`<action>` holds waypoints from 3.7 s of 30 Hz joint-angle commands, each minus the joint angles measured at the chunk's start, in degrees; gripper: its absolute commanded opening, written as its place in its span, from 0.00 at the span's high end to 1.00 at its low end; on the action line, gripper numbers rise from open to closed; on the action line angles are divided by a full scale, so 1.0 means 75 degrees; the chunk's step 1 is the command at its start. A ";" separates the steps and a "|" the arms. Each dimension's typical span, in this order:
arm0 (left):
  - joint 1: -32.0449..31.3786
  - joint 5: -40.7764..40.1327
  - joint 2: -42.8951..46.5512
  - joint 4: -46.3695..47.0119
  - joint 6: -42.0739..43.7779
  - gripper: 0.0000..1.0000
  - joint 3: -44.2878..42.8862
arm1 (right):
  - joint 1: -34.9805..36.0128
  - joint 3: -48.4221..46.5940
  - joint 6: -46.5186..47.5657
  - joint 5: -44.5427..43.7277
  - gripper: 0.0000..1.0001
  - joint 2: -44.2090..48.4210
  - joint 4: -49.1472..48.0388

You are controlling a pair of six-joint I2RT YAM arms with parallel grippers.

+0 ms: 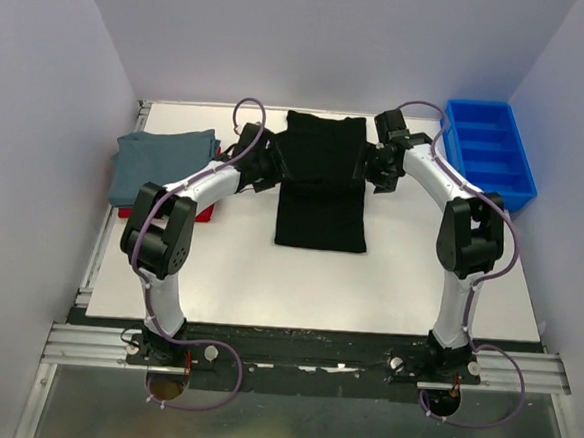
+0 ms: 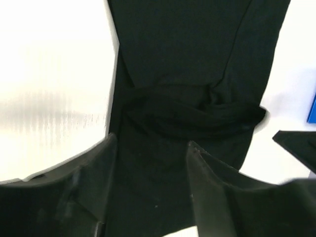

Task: Fold and stack the t-shirts
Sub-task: Fold the folded rectangular tshirt in 1/3 of the way, then grab one side of the 2/3 rectangular tshirt with both arms, then fold the long partially folded tshirt into a neat square

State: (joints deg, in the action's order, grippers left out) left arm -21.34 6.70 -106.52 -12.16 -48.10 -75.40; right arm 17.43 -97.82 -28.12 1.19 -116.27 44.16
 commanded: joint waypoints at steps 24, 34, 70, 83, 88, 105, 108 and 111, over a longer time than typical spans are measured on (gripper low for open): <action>-0.0705 0.0560 0.1933 0.1165 0.0050 0.46 0.3654 | -0.0098 0.6058 0.0034 0.1833 0.47 0.3374 -0.2818; -0.0705 0.0712 0.1605 0.1200 0.0143 0.54 0.3689 | -0.0098 0.6046 0.0011 0.2196 0.65 0.2764 -0.2911; -0.0846 0.0432 0.2752 0.0300 0.0447 1.00 0.4088 | 0.0219 0.6421 0.0022 0.2009 0.99 0.3840 -0.2444; -0.1021 0.0443 0.5529 -0.1880 0.0437 1.00 0.4170 | 0.0219 0.6890 0.0140 0.2337 0.99 0.7707 -0.0441; -0.1185 0.0466 0.6339 -0.2432 0.0261 1.00 0.4065 | 0.0219 0.6739 0.0058 0.2291 0.99 0.8412 0.0251; -0.0261 -0.0529 0.2242 -0.2292 0.1432 1.00 -0.0374 | -0.0249 0.2781 0.0257 0.0637 0.99 0.3953 -0.0345; -0.0038 -0.0320 0.1104 -0.2351 0.1491 1.00 -0.1370 | -0.0495 0.1749 0.0233 0.0743 0.99 0.2779 -0.0369; 0.0127 -0.0226 0.0143 -0.2281 0.1468 1.00 -0.2167 | -0.0671 0.0684 0.0280 0.0919 0.99 0.1655 -0.0276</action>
State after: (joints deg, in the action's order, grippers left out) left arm -22.46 6.39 -97.19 -28.34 -38.70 -84.95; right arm 14.44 -84.27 -26.94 8.56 -96.03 41.50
